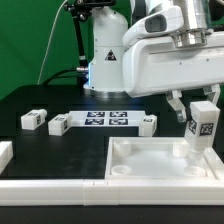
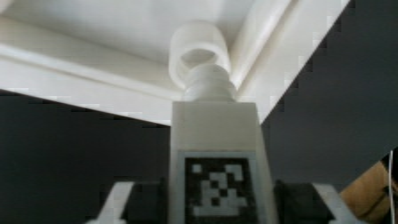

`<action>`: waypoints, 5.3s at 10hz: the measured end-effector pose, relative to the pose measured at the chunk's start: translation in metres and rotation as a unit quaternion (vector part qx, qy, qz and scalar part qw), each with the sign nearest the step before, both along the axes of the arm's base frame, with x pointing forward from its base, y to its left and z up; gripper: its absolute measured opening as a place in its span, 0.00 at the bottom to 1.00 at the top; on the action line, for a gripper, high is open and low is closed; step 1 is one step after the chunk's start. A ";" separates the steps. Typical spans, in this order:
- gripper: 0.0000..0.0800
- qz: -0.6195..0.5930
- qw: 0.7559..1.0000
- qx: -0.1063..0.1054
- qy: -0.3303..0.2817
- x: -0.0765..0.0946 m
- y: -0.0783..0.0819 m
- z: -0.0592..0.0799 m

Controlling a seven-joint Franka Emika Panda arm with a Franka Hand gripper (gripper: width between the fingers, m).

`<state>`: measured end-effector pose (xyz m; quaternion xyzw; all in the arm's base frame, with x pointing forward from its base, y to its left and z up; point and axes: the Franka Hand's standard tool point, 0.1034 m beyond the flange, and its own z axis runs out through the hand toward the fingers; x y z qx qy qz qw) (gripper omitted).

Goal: Assemble one leg

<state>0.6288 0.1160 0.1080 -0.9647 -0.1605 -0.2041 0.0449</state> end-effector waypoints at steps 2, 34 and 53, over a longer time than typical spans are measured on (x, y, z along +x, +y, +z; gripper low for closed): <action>0.36 -0.001 1.000 0.001 -0.002 0.001 0.001 -0.009; 0.81 0.004 0.996 0.001 0.089 -0.009 0.013 -0.016; 0.81 -0.055 0.981 -0.026 0.182 0.002 -0.003 -0.025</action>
Offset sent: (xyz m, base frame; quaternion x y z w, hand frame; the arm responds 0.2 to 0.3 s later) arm -0.0043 -0.0017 -0.0124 -0.0111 0.0186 0.0015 0.9998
